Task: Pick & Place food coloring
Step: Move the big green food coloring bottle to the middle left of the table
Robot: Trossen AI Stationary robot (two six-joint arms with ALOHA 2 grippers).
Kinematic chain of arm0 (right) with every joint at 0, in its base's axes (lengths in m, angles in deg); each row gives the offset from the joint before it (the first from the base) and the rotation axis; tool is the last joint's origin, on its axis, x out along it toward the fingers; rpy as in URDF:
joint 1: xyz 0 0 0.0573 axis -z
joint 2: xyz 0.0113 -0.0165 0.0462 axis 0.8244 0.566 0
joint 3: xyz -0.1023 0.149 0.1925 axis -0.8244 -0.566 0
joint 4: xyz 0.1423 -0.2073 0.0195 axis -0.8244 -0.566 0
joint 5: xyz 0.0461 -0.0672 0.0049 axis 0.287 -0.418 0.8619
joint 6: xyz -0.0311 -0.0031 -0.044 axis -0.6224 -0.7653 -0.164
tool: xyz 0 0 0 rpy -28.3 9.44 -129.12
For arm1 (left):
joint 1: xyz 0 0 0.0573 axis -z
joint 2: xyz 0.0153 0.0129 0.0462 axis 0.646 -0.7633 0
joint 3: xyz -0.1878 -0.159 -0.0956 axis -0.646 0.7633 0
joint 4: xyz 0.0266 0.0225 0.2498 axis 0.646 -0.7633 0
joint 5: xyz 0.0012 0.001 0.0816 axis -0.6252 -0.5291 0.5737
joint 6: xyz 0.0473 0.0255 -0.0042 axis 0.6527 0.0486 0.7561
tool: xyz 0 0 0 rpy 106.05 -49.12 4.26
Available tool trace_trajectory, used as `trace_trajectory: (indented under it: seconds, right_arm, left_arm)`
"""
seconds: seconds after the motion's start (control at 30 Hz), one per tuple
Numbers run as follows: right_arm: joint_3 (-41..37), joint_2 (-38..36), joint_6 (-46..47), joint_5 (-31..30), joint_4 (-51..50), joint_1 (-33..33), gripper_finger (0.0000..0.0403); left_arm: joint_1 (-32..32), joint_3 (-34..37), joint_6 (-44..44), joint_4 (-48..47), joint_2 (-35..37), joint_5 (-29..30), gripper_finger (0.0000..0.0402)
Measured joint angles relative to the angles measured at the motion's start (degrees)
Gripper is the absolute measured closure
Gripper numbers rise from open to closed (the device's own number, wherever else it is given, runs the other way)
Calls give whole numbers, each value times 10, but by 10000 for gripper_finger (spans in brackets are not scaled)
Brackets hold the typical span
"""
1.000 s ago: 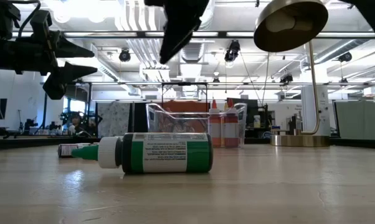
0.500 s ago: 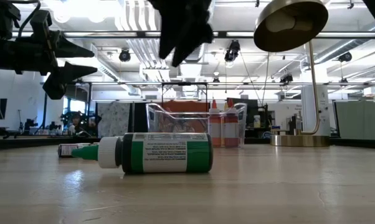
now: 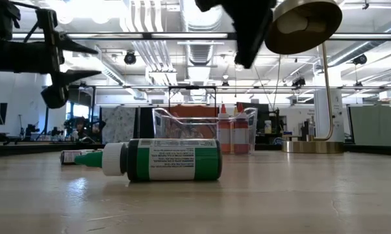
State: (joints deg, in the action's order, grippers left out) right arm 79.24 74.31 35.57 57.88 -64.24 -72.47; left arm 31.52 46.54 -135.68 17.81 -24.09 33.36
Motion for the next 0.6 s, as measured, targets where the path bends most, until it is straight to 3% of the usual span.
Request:
trace_trajectory:
  seconds: [0.13, 0.33, 0.6]
  right_arm:
    - [-28, -11, -2, -17, -48, -17, 188]
    - [-129, -111, 63, -24, -45, -36, 189]
    - [-314, -279, 226, -50, 4, -43, 189]
  left_arm:
    - [0, 0, -48, 29, 0, -14, 234]
    - [0, -31, -16, 149, -9, -78, 234]
    - [1, -175, 117, -89, -135, -105, 234]
